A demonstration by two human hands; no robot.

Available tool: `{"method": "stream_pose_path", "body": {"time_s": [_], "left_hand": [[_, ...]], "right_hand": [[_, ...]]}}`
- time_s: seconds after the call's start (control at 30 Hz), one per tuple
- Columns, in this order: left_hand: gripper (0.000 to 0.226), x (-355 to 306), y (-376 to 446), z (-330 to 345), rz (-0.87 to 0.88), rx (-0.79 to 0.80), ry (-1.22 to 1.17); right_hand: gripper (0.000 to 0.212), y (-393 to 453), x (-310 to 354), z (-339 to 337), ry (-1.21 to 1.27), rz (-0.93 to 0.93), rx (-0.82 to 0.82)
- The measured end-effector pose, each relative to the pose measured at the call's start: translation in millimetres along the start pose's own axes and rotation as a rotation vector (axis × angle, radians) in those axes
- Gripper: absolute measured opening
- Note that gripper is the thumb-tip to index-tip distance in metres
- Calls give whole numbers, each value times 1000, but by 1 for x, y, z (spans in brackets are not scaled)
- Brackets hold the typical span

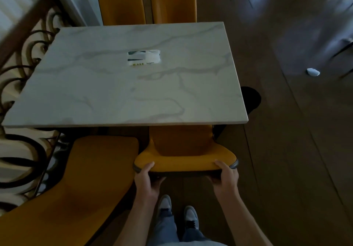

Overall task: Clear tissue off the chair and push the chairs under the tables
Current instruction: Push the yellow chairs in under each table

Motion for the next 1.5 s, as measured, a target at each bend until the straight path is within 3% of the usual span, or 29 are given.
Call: {"method": "stream_pose_path", "body": {"time_s": [0.33, 0.67, 0.9, 1.17, 1.23, 1.33, 1.5], "left_hand": [[43, -18, 30, 51, -5, 57, 0], [54, -36, 53, 82, -13, 65, 34], [51, -40, 56, 85, -28, 44, 47], [53, -48, 47, 81, -49, 32, 172], [64, -55, 44, 75, 31, 0, 277], [80, -71, 35, 71, 232, 9, 512], [83, -95, -4, 82, 651, 211, 875]], "right_hand": [[53, 22, 31, 42, -13, -33, 5], [49, 31, 51, 75, -30, -54, 17], [53, 41, 52, 78, -57, -38, 13], [43, 36, 56, 76, -204, -81, 48], [59, 32, 63, 72, -323, -153, -20], [89, 14, 84, 71, -709, -446, -176], [75, -25, 87, 85, -1272, -879, -274]]}}
Point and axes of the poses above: each hand's wrist, its own y-axis towards the middle knuckle, its own z-axis out of the palm, x = y × z, the point moved 7 cm from there along y, towards the middle knuckle, and after that the axes turned 8 degrees about z, right-handed, at the moved point
